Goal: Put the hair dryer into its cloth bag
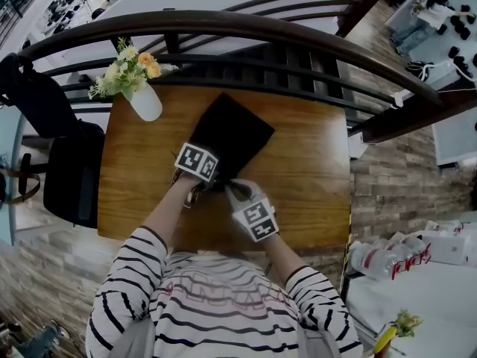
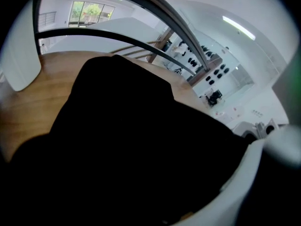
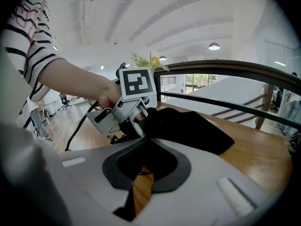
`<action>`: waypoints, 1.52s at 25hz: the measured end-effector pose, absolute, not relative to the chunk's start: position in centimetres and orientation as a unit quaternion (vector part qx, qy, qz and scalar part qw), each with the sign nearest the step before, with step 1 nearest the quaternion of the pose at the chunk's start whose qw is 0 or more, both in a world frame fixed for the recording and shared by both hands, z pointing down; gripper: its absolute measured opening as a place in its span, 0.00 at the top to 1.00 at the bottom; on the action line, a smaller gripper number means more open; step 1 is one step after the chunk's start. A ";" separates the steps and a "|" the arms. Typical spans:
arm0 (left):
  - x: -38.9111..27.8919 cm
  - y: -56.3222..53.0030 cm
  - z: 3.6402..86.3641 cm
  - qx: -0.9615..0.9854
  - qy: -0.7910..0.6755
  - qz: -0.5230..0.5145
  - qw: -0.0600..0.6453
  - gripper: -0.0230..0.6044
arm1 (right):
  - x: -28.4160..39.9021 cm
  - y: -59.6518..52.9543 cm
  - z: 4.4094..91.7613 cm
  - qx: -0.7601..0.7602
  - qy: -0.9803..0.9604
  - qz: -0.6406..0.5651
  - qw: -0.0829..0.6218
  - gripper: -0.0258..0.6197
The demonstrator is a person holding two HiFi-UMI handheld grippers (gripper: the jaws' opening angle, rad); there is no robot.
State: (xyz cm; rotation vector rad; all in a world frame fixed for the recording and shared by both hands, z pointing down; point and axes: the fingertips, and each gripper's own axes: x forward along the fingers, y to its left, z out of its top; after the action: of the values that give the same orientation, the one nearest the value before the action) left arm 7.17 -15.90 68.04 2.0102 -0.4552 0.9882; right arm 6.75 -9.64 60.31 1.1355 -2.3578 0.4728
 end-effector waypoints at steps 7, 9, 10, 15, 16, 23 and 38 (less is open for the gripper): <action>5.7 -14.5 67.6 0.776 -0.157 0.404 0.458 0.14 | 5.9 -9.5 60.1 0.408 -0.865 0.167 0.241 0.94; 5.3 -14.4 67.5 0.770 -0.154 0.408 0.466 0.16 | 5.7 -9.5 60.0 0.405 -0.867 0.164 0.240 0.94; 5.1 -14.3 67.3 0.766 -0.152 0.410 0.471 0.17 | 5.5 -9.6 59.9 0.404 -0.867 0.163 0.240 0.94; 3.7 -13.1 67.1 0.752 -0.127 0.428 0.484 0.18 | 5.1 -9.5 59.9 0.401 -0.868 0.163 0.243 0.94; 3.4 -12.7 67.0 0.754 -0.120 0.431 0.481 0.18 | 5.1 -9.4 59.9 0.401 -0.867 0.164 0.244 0.94; 1.7 -11.2 65.4 0.788 -0.123 0.411 0.441 0.15 | 4.4 -8.5 60.0 0.393 -0.869 0.163 0.252 0.94; -5.0 -12.4 60.8 0.841 -0.306 0.264 0.361 0.14 | 2.1 -6.2 60.5 0.397 -0.860 0.157 0.279 0.91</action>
State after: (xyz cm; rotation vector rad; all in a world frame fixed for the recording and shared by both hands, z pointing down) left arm -5.04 -12.44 60.75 2.1665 -0.7881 0.6796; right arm 2.09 -6.17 60.47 1.0652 -2.3062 0.4220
